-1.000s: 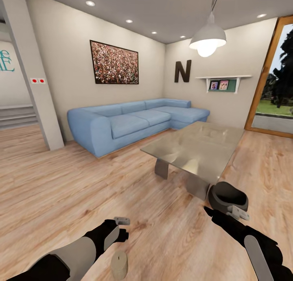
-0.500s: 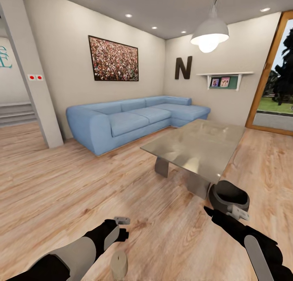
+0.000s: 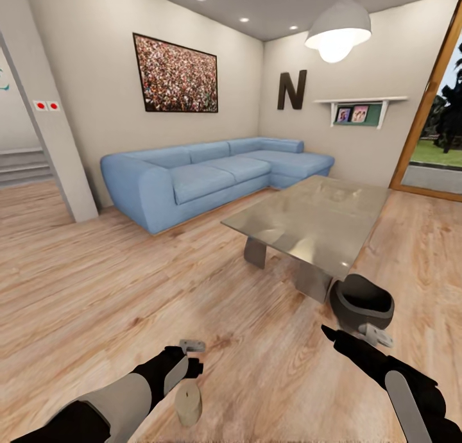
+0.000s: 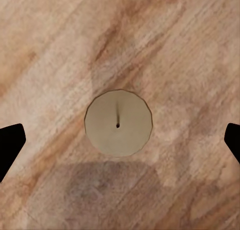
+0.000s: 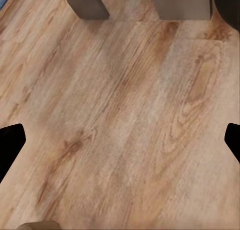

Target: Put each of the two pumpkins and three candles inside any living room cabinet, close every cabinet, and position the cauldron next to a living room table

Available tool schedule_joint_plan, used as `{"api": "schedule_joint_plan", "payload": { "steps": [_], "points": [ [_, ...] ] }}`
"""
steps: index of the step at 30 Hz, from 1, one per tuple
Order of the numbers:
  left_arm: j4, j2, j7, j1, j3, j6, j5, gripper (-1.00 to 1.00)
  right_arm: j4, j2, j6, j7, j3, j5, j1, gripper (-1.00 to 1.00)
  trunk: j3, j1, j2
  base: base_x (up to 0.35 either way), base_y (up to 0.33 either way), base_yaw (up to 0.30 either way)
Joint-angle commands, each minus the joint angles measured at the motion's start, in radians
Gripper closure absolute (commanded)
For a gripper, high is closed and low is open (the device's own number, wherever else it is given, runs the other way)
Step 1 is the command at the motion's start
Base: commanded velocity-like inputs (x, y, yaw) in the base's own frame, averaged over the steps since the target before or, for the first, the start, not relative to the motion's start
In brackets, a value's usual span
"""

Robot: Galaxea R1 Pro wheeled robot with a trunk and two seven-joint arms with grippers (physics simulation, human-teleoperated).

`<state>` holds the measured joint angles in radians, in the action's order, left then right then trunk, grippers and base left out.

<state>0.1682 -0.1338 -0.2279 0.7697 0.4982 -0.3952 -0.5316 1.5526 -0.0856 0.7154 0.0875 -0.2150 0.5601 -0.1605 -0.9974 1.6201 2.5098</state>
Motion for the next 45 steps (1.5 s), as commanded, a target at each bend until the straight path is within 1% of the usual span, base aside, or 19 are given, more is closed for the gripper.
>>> {"api": "schedule_joint_plan", "payload": {
  "steps": [1, 6, 11, 15, 17, 19, 20, 22, 24, 28, 30, 31, 33, 40, 43, 45],
  "points": [
    [0.002, 0.000, -0.007, 0.000, 0.008, -0.001, -0.010, -1.00, 0.001, 0.000, 0.004, 0.009, 0.000, 0.011, -0.001, -1.00, -0.005, 0.000, 0.001, 0.000, 0.000, 0.000],
    [0.002, 0.000, -0.007, 0.000, 0.009, 0.008, -0.008, -1.00, 0.001, 0.000, 0.004, 0.009, 0.000, 0.011, -0.001, -1.00, -0.024, 0.002, 0.002, 0.000, 0.000, 0.000],
    [0.002, 0.000, -0.006, 0.000, 0.009, 0.034, -0.007, -1.00, 0.001, -0.001, 0.004, 0.009, -0.001, 0.011, -0.001, -1.00, -0.044, 0.005, 0.003, 0.000, 0.000, 0.000],
    [0.001, 0.001, 0.004, 0.000, 0.007, 0.033, -0.008, -1.00, 0.000, 0.000, 0.004, 0.010, 0.001, 0.011, -0.001, -1.00, -0.059, 0.006, 0.004, 0.000, 0.000, 0.000],
    [0.000, 0.002, 0.011, 0.001, 0.006, 0.022, -0.006, -1.00, 0.000, 0.000, 0.004, 0.009, 0.002, 0.011, -0.001, -1.00, -0.067, 0.007, 0.004, 0.000, 0.000, 0.000],
    [0.001, 0.003, 0.014, 0.003, 0.007, -0.008, -0.007, -1.00, 0.000, 0.000, 0.004, 0.010, 0.002, 0.011, -0.001, -1.00, -0.075, 0.008, 0.005, 0.000, 0.000, 0.000],
    [0.001, 0.004, 0.016, 0.007, 0.008, -0.038, -0.008, -1.00, 0.000, 0.000, 0.004, 0.010, 0.002, 0.011, -0.001, -1.00, -0.078, 0.009, 0.005, 0.000, 0.000, 0.000],
    [0.002, 0.004, 0.016, 0.011, 0.009, -0.060, -0.009, -1.00, 0.000, 0.000, 0.004, 0.010, 0.003, 0.011, -0.001, -1.00, -0.086, 0.010, 0.006, 0.000, 0.000, 0.000],
    [0.002, 0.005, 0.016, 0.014, 0.009, -0.073, -0.008, -1.00, 0.000, 0.000, 0.004, 0.010, 0.004, 0.011, -0.001, -1.00, -0.094, 0.011, 0.006, 0.000, 0.000, 0.000],
    [0.003, 0.008, 0.017, 0.016, 0.007, -0.084, -0.010, -1.00, -0.002, 0.000, 0.004, 0.011, 0.022, 0.010, -0.001, -1.00, -0.109, 0.012, 0.007, 0.000, 0.000, 0.000],
    [0.004, 0.014, 0.018, 0.017, 0.006, -0.077, -0.011, -1.00, -0.002, 0.000, 0.004, 0.012, 0.024, 0.010, -0.001, -1.00, -0.117, 0.013, 0.008, 0.000, 0.000, 0.000],
    [0.004, 0.022, 0.019, 0.017, 0.005, -0.061, -0.011, -1.00, -0.002, 0.000, 0.004, 0.012, 0.026, 0.010, -0.001, -1.00, -0.121, 0.014, 0.008, 0.000, 0.000, 0.000],
    [0.004, 0.029, 0.019, 0.016, 0.004, -0.035, -0.012, -1.00, -0.002, 0.000, 0.004, 0.012, 0.027, 0.010, -0.001, -1.00, -0.121, 0.014, 0.008, 0.000, 0.000, 0.000],
    [0.005, 0.036, 0.020, 0.013, 0.006, -0.003, -0.011, -1.00, -0.003, 0.000, 0.004, 0.012, 0.030, 0.010, -0.001, -1.00, -0.121, 0.014, 0.008, 0.000, 0.000, 0.000],
    [0.003, 0.037, 0.020, 0.010, 0.006, 0.030, -0.008, -1.00, -0.003, 0.001, 0.004, 0.012, 0.031, 0.010, -0.001, -1.00, -0.121, 0.014, 0.008, 0.090, 0.000, 0.000],
    [0.003, 0.037, 0.019, 0.010, 0.007, 0.036, -0.007, -1.00, -0.003, 0.001, 0.004, 0.012, 0.031, 0.010, -0.001, -1.00, -0.121, 0.014, 0.008, 0.171, 0.000, 0.000]
  ]
}}
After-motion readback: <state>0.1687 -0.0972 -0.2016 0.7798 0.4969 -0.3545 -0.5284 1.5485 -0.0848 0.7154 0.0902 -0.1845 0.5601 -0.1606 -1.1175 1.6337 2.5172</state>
